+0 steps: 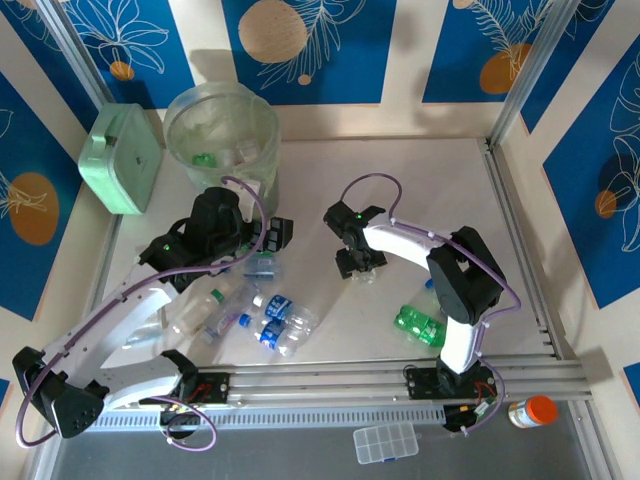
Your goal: Put the plastic bottles in the bin
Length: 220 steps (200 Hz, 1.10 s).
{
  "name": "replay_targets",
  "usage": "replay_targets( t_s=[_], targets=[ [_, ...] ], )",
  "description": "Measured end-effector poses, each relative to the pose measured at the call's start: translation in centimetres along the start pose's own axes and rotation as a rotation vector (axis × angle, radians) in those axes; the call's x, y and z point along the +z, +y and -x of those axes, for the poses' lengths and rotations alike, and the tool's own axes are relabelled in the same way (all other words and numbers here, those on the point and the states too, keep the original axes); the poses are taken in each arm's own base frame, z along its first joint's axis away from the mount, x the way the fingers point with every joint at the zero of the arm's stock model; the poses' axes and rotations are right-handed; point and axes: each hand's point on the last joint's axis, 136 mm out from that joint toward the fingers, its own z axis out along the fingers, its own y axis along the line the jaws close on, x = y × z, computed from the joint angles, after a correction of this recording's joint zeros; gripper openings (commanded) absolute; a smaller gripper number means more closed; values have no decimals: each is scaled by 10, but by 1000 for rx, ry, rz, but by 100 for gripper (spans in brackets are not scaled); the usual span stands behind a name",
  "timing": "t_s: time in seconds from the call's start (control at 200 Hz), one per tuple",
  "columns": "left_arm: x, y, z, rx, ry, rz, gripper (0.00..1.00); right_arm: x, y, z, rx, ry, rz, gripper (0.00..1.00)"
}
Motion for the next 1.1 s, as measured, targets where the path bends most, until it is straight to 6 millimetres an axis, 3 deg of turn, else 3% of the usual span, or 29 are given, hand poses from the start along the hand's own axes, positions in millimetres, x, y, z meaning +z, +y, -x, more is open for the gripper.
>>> replay_targets(
  t_s=[0.14, 0.235, 0.34, 0.525, 0.655, 0.83, 0.94, 1.1],
  targets=[
    [2, 2, -2, 0, 1, 11, 99, -4, -2, -3, 22, -14, 3, 55],
    [2, 3, -3, 0, 1, 15, 99, -20, -4, -2, 34, -56, 20, 52],
    [2, 3, -2, -1, -4, 16, 99, -57, -3, 7, 36, -164, 71, 53],
    [-3, -7, 1, -22, -15, -42, 99, -148, 8, 12, 5, -422, 253, 53],
    [-22, -33, 20, -32, -93, -194, 97, -210, 21, 2, -55, -600, 445, 53],
    [-44, -80, 43, -49, -179, -478, 96, -277, 38, -26, -167, -757, 702, 53],
    [-48, -103, 48, -74, -202, -637, 95, -302, 49, -38, -226, -792, 820, 53],
    [-58, -135, 59, -110, -217, -873, 94, -317, 62, -53, -293, -778, 939, 53]
  ],
)
